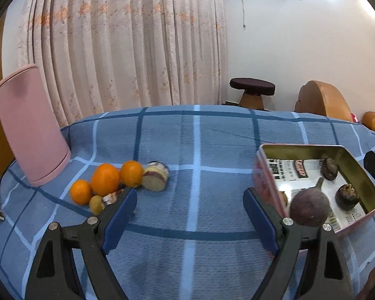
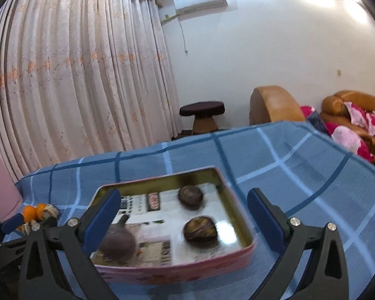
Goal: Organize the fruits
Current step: 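Grasp the striped cylindrical piece with the right tool while the left tool reaches toward the oranges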
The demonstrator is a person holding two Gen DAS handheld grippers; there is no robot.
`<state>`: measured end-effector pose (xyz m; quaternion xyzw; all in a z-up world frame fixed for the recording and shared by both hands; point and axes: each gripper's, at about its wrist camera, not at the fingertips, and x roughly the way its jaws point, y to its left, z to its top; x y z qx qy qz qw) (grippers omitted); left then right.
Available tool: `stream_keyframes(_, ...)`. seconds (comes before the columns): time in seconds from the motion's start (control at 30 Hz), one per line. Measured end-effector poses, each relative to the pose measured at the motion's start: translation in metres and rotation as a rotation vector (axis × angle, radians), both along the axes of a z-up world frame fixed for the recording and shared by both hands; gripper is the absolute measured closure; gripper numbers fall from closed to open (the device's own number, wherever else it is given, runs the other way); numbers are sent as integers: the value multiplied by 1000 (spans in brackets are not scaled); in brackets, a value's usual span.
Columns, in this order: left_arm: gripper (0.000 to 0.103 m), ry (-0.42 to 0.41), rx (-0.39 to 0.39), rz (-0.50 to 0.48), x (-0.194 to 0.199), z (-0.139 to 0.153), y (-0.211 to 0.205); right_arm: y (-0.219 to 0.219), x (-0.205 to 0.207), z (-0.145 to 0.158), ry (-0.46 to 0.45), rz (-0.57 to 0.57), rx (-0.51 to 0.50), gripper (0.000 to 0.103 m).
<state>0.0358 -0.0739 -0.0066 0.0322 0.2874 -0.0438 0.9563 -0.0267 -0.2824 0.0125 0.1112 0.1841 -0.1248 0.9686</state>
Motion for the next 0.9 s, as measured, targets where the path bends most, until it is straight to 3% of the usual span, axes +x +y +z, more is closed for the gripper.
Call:
stream_keyframes(0.23, 15, 35, -22, 36, 6, -3, 31, 34, 6, -1, 12, 58, 5, 0)
stream_keyframes(0.43, 15, 45, 54, 63, 13, -7, 51, 65, 14, -1, 19, 108, 7, 0)
stream_keyframes(0.73, 15, 110, 33, 150, 30, -16, 113, 117, 35, -5, 62, 214, -4, 0)
stream_keyframes(0.9, 15, 140, 73, 204, 42, -21, 151, 146, 49, -9, 112, 289, -17, 1)
